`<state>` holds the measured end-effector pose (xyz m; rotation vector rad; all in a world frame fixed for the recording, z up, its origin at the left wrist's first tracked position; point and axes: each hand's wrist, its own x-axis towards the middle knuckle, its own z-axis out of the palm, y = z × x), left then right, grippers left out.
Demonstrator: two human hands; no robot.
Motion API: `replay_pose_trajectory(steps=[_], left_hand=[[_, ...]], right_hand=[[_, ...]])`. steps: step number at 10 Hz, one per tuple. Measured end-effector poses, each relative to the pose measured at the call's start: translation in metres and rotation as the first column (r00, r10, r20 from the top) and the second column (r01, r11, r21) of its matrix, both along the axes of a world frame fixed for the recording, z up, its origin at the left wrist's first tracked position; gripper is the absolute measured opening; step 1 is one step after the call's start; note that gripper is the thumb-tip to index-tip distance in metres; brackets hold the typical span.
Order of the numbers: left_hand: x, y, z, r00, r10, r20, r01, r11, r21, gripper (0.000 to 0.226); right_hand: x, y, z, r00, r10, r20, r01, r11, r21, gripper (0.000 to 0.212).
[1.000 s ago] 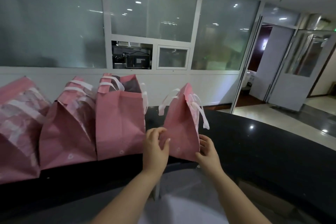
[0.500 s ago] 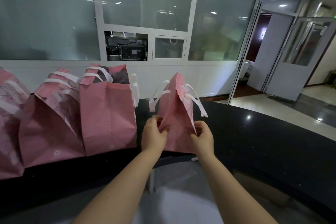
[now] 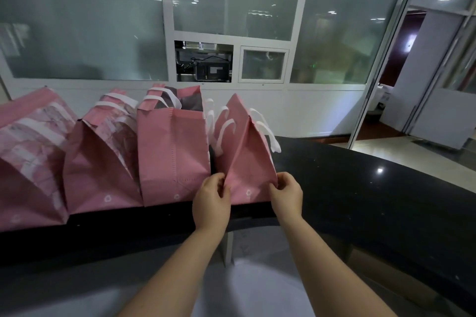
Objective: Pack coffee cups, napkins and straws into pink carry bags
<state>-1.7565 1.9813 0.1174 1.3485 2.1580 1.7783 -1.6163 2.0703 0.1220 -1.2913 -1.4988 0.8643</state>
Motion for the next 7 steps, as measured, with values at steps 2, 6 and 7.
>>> replay_pose_trajectory(steps=[2, 6, 7], left_hand=[[-0.025, -0.005, 0.011, 0.991, 0.126, -0.034, -0.128, 0.99, -0.058, 0.008], [-0.047, -0.033, 0.042, 0.929, -0.002, -0.371, -0.048, 0.991, -0.125, 0.019], [-0.068, -0.049, 0.089, 0.825, 0.046, -0.564, -0.063, 0.998, -0.009, 0.023]], right_hand=[[-0.021, 0.002, -0.002, 1.0, 0.019, 0.005, -0.019, 1.0, 0.006, 0.017], [-0.037, -0.022, 0.033, 0.999, 0.034, 0.006, -0.035, 0.955, 0.294, 0.032], [-0.049, -0.044, 0.083, 0.99, 0.059, 0.125, -0.114, 0.859, 0.499, 0.028]])
